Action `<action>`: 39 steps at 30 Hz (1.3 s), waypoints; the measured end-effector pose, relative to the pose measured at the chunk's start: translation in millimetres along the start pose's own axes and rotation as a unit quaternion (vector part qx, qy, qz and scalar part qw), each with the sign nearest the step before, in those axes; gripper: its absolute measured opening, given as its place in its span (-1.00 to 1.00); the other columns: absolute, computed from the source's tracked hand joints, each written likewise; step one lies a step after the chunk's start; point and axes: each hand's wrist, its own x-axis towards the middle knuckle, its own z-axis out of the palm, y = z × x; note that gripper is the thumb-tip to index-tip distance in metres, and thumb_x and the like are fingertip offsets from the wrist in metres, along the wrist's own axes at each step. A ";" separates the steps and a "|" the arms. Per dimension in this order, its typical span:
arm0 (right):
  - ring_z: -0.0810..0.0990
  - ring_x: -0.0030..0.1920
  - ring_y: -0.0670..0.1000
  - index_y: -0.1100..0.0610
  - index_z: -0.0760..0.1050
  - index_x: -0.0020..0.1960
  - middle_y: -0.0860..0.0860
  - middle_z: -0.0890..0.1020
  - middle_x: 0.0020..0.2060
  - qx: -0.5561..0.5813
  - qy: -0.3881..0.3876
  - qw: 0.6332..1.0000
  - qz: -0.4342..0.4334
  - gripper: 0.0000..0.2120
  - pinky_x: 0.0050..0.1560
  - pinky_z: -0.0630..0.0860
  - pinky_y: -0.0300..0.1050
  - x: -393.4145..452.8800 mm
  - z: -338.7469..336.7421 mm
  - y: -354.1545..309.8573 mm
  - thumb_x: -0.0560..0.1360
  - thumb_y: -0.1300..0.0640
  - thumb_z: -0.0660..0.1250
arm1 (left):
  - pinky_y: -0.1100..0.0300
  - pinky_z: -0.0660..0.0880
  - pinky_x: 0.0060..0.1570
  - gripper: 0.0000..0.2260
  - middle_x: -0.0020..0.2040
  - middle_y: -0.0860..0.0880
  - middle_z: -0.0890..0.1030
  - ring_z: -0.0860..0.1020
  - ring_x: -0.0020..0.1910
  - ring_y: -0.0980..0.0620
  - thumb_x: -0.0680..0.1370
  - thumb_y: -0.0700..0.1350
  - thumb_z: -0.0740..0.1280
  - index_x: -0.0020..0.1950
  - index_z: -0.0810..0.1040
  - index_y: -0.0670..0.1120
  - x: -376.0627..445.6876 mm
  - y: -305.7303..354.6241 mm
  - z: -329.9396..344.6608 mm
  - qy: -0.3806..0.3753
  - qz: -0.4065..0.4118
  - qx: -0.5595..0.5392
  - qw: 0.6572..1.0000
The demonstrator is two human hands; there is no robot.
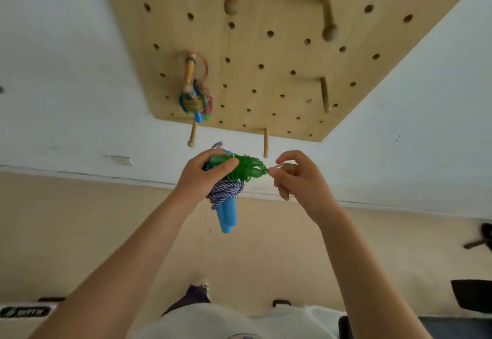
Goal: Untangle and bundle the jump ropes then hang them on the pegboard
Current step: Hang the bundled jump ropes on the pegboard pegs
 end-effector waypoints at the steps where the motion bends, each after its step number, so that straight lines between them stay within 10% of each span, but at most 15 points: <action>1: 0.45 -0.47 0.04 0.16 0.51 -0.06 0.05 0.60 -0.39 0.014 0.028 0.999 -0.016 -0.91 -0.33 0.41 -0.14 4.7 2.9 -12.8 0.52 0.19 0.42 | 0.35 0.52 -0.11 -0.73 -0.09 0.25 0.69 0.64 -0.07 0.29 0.23 0.28 0.51 -0.14 0.68 0.23 4.2 8.0 -6.2 0.027 0.005 -0.018 0.999; 11: 0.61 -0.12 -0.04 0.10 0.59 -0.09 0.00 0.66 -0.18 0.015 0.017 0.983 -0.183 -0.87 -0.14 0.56 -0.14 59.0 27.6 -132.4 0.60 0.19 0.31 | 0.37 0.41 -0.11 -0.64 -0.14 0.34 0.63 0.58 -0.11 0.36 0.25 0.42 0.41 -0.16 0.66 0.21 54.2 78.8 -49.1 0.096 0.100 0.040 0.990; 24: 0.54 -0.26 -0.10 0.25 0.60 -0.04 -0.11 0.62 -0.31 0.008 -0.056 0.950 -0.307 -0.90 -0.14 0.51 -0.26 117.2 24.9 -200.6 0.57 0.30 0.30 | 0.28 0.40 -0.18 -0.54 0.01 0.20 0.43 0.50 -0.08 0.29 0.20 0.55 0.31 -0.14 0.56 0.25 92.8 154.1 -70.6 0.209 0.179 0.265 0.924; 28: 0.52 -0.26 -0.10 0.28 0.61 -0.02 0.19 0.66 -0.16 0.007 -0.077 0.951 -0.298 -0.89 -0.12 0.50 -0.19 140.5 30.4 -203.7 0.57 0.25 0.33 | 0.26 0.44 -0.14 -0.55 0.00 0.20 0.42 0.51 -0.07 0.26 0.23 0.50 0.32 -0.13 0.58 0.20 99.4 169.0 -80.9 0.263 0.182 0.273 0.908; 39: 0.48 -0.27 -0.08 -0.05 0.67 -0.19 -0.16 0.60 -0.30 -0.059 0.005 0.956 -0.288 -0.87 -0.17 0.46 -0.23 161.7 46.7 -207.7 0.48 0.16 0.48 | 0.50 0.39 -0.07 -0.65 -0.01 0.17 0.43 0.51 -0.03 0.31 0.22 0.39 0.42 -0.14 0.59 0.23 111.1 192.0 -75.0 0.151 0.269 0.231 0.923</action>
